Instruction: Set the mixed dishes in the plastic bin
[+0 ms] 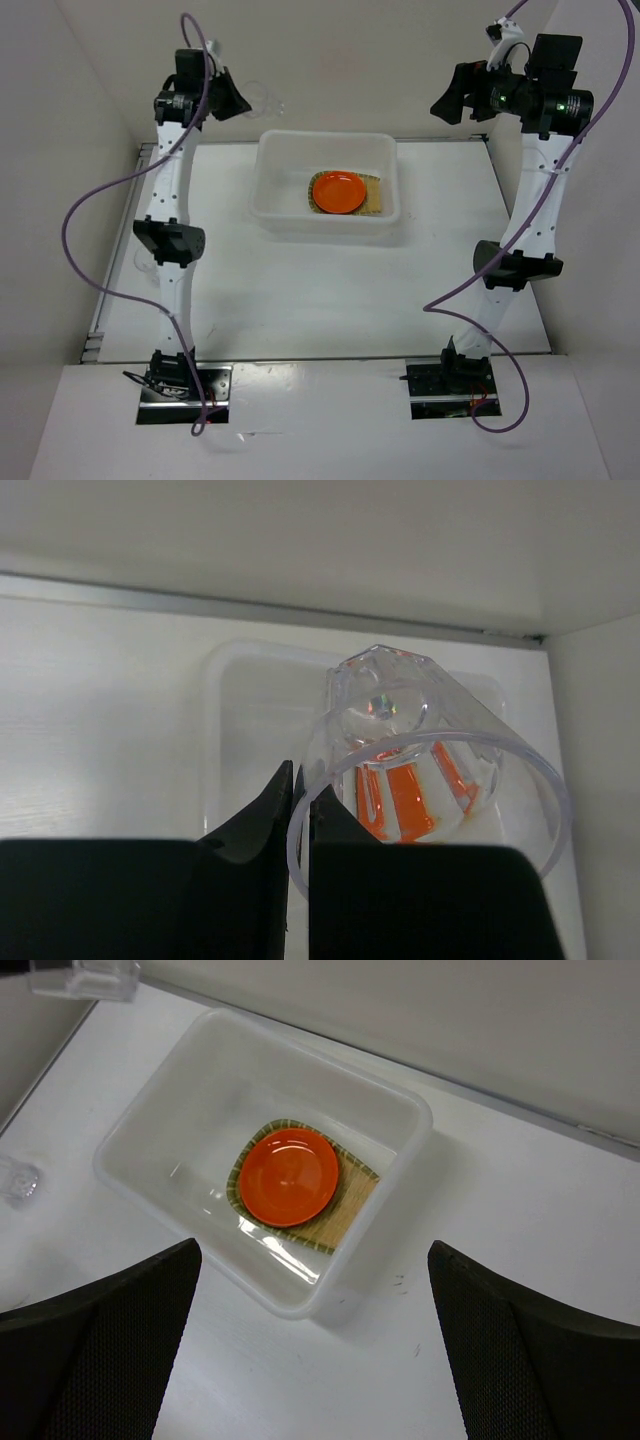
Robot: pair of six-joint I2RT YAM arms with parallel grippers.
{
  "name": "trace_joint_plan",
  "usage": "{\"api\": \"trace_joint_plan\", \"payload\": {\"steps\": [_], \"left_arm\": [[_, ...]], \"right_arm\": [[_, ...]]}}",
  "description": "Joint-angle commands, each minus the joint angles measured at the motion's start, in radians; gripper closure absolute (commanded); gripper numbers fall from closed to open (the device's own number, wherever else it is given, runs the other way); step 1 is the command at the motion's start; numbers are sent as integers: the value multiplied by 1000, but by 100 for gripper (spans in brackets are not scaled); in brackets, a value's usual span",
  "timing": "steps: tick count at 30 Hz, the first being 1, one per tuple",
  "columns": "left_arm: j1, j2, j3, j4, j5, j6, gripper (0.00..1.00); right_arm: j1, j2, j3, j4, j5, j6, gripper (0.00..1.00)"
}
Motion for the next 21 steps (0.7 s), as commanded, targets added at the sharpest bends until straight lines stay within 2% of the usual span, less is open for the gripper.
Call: {"api": "trace_joint_plan", "payload": {"steps": [1, 18, 21], "left_arm": [[-24, 135, 248, -283, -115, 45, 100], [-282, 395, 307, -338, -445, 45, 100], [-294, 419, 296, -338, -495, 23, 100]], "right_arm": [[-7, -18, 28, -5, -7, 15, 1], [-27, -51, 8, -5, 41, 15, 1], [-27, -61, 8, -5, 41, 15, 1]]}}
